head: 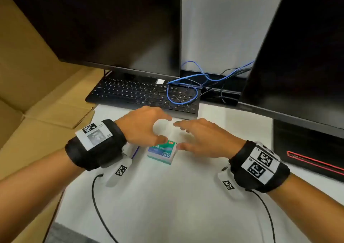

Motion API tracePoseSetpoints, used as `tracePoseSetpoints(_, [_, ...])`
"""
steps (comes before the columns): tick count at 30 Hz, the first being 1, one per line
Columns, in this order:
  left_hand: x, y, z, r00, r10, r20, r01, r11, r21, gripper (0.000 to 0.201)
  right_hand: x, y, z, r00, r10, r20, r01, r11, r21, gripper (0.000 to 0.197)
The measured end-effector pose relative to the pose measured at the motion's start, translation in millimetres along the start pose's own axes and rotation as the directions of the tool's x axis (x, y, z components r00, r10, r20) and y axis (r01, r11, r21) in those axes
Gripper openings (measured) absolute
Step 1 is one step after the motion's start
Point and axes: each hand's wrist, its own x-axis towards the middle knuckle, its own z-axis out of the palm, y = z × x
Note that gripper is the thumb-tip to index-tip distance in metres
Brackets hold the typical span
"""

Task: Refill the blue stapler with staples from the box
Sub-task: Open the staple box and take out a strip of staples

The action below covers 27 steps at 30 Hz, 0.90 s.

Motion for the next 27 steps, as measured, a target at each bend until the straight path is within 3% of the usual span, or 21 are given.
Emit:
tracePoseSetpoints(4, [-7, -3, 5, 0.982, -0.087, 0.17, 0.058, 0.984, 0.17, 0.072, 11, -6, 7, 0.985, -0.01, 0.171, 0.037, 0.987, -0.156, 0.063])
tracePoseSetpoints(6, [-10, 1, 12, 0.971, -0.11, 0.212, 0.066, 0.976, 0.206, 0.078, 13, -13, 11, 0.982, -0.024, 0.19, 0.06, 0.981, -0.186, 0.063])
tracePoseSetpoints(9, [-10, 5, 21, 0.975, -0.126, 0.185, 0.082, 0.97, 0.228, 0.078, 19, -19, 16, 0.986, -0.036, 0.162, 0.07, 0.975, -0.212, 0.059])
tracePoseSetpoints(14, [-18, 8, 36, 0.987, -0.124, 0.1, 0.1, 0.971, 0.217, 0.06, 17, -33, 19, 0.991, -0.075, 0.108, 0.092, 0.983, -0.159, 0.05])
tracePoseSetpoints(20, [-35, 14, 51, 0.995, -0.093, 0.042, 0.083, 0.978, 0.191, 0.048, -8, -41, 16, 0.991, -0.069, 0.11, 0.083, 0.989, -0.125, 0.05])
tracePoseSetpoints(27, [-55, 21, 67, 0.997, -0.068, 0.024, 0.062, 0.983, 0.174, 0.044, -42, -42, 30, 0.999, -0.023, 0.029, 0.024, 0.999, -0.044, 0.055])
